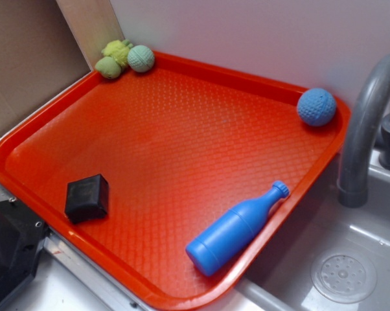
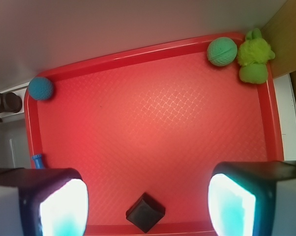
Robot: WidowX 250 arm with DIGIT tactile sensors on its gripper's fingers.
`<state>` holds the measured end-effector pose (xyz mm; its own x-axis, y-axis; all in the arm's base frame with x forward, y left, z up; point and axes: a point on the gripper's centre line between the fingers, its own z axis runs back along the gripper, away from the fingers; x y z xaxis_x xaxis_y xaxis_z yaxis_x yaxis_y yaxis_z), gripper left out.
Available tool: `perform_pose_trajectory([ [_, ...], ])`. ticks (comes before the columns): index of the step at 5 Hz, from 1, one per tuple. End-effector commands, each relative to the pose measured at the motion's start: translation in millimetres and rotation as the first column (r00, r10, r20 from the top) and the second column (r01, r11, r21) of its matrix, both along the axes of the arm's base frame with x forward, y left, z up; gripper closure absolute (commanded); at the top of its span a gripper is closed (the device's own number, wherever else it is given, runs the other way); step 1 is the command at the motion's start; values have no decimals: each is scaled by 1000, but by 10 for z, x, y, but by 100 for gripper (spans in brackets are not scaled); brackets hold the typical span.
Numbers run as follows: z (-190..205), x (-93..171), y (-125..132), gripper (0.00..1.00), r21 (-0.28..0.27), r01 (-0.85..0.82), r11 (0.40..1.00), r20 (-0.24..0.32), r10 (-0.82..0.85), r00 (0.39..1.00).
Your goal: Grab the blue ball.
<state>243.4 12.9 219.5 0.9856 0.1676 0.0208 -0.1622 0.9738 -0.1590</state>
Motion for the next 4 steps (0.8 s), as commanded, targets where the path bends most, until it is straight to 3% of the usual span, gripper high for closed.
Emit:
perform_pose_trajectory([
  [1,0,0,0,0,0,0,1000,0,0,1000],
  [2,-256,499,-500,0,50,244,969,73,-247,966],
  [4,-867,1271,-1667,0,104,600,793,212,-607,766],
])
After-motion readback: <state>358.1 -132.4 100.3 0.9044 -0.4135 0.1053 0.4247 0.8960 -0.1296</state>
